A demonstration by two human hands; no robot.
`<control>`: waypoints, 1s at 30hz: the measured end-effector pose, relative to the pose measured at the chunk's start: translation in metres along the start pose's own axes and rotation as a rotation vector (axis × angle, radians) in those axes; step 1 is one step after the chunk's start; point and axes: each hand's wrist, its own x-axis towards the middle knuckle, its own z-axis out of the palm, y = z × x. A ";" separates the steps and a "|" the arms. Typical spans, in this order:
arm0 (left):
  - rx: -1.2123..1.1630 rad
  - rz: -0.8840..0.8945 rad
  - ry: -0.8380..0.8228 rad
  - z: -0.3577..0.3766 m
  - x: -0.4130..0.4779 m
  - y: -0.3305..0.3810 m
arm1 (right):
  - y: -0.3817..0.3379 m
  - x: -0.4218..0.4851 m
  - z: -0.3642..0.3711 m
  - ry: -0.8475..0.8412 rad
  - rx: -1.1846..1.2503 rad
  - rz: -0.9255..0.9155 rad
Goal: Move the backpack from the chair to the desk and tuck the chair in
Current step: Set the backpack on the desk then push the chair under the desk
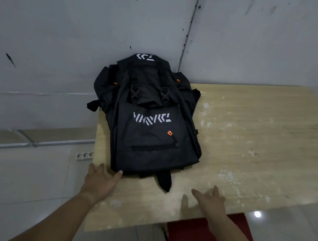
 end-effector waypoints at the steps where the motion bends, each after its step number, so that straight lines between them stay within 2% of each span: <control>1: 0.033 0.003 -0.049 0.000 -0.009 0.001 | 0.003 -0.006 -0.011 -0.023 0.024 -0.024; 4: 0.138 0.029 -0.175 0.009 -0.046 0.006 | 0.017 -0.029 -0.048 -0.091 0.086 -0.098; 6: 0.131 0.054 -0.157 0.024 -0.079 0.014 | 0.032 -0.047 -0.077 -0.122 0.068 -0.171; 11: 0.114 0.165 -0.129 0.083 -0.188 0.036 | 0.093 -0.096 -0.153 -0.166 -0.163 -0.358; 18: 0.237 0.355 -0.281 0.165 -0.335 0.047 | 0.194 -0.157 -0.235 -0.140 -0.523 -0.540; 25: 0.272 0.523 -0.346 0.213 -0.402 0.061 | 0.268 -0.185 -0.270 -0.134 -0.688 -0.508; 30: 0.250 0.528 -0.412 0.244 -0.434 0.051 | 0.299 -0.194 -0.274 -0.110 -0.717 -0.469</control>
